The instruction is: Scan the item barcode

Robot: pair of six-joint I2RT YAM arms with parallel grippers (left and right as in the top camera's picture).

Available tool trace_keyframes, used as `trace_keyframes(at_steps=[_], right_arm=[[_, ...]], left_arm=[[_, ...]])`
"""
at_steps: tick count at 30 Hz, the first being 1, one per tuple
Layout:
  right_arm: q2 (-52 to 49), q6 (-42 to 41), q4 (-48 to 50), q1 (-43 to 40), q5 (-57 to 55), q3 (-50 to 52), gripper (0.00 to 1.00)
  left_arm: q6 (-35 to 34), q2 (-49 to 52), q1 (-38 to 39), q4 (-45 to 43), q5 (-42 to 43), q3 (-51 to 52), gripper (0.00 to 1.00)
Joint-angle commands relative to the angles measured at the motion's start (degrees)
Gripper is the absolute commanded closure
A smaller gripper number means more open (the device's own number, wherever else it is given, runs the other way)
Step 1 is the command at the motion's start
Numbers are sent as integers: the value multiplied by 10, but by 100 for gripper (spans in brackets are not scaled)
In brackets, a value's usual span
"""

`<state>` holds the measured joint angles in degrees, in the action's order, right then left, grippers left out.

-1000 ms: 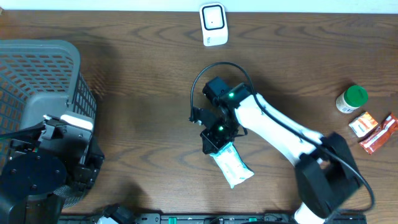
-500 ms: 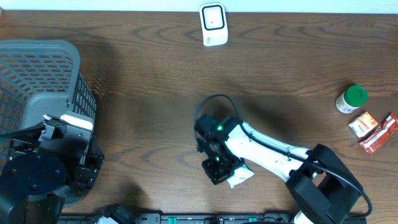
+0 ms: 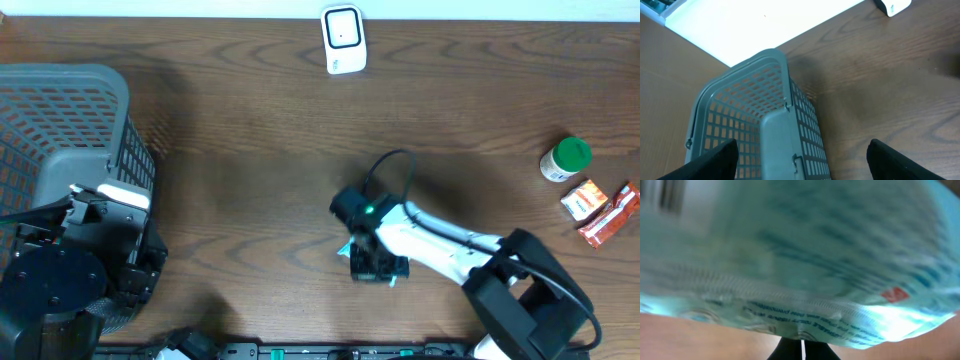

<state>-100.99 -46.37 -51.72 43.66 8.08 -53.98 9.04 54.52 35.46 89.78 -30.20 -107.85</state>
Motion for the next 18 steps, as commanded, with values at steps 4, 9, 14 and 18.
trace_keyframes(at_steps=[4,9,14,18], right_arm=[[-13,38,91,-91,-73,-28,99],[-13,105,96,-119,-62,-82,99],[-9,163,1,-121,45,-143,67],[0,198,-38,-141,100,-159,1]], left_arm=[[2,-3,0,0,-5,0,18],[2,-3,0,0,-5,0,18],[2,-3,0,0,-5,0,18],[2,-3,0,0,-5,0,18]])
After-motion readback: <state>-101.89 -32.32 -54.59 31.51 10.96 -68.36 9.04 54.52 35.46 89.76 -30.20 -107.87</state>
